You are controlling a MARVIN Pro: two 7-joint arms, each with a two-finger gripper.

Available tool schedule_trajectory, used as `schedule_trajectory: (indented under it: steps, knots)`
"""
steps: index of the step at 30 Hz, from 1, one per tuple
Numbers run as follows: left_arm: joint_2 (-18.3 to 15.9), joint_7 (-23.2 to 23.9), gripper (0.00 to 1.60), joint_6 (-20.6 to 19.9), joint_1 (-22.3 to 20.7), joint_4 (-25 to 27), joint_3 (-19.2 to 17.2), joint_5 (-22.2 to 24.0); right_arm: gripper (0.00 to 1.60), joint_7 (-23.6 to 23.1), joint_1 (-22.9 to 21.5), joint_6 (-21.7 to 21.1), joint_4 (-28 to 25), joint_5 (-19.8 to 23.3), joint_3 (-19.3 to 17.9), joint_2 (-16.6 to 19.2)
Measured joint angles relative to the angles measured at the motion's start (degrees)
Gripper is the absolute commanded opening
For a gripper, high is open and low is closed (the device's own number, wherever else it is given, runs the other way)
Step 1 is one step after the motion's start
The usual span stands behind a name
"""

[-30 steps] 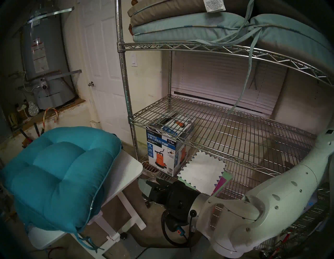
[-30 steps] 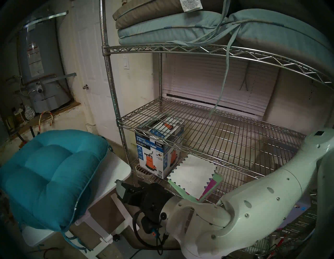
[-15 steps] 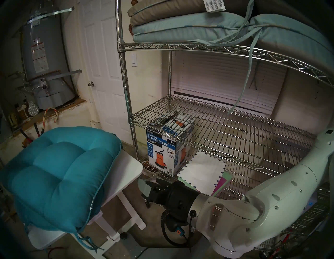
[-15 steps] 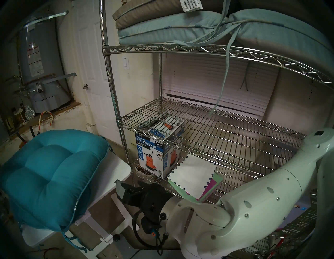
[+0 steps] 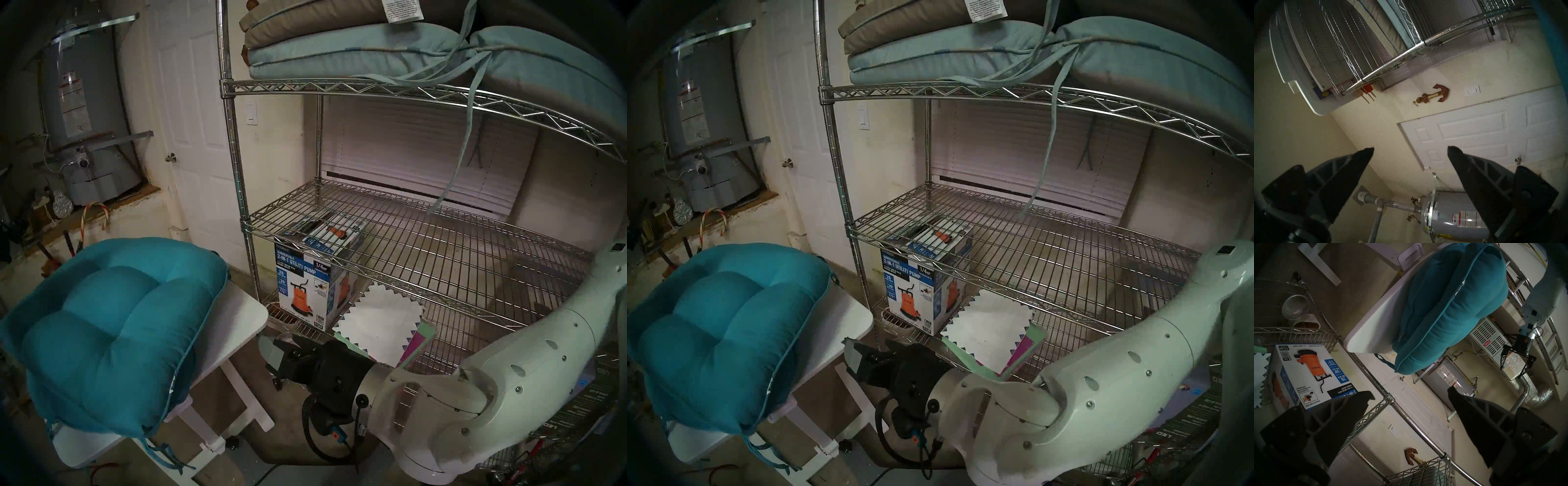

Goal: Take cushion off the shelf

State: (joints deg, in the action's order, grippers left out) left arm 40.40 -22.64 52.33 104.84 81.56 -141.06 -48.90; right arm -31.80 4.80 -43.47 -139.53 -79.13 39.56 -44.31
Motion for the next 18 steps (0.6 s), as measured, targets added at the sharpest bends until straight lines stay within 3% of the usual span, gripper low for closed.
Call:
schedule_trajectory:
  steps: [18]
  knots:
    - [-0.01,9.56,1.6,-8.37,-2.9,9.78,6.99,10.53,1.6,-0.04,0.0,-0.03,0.0,-0.02,0.0,0.03]
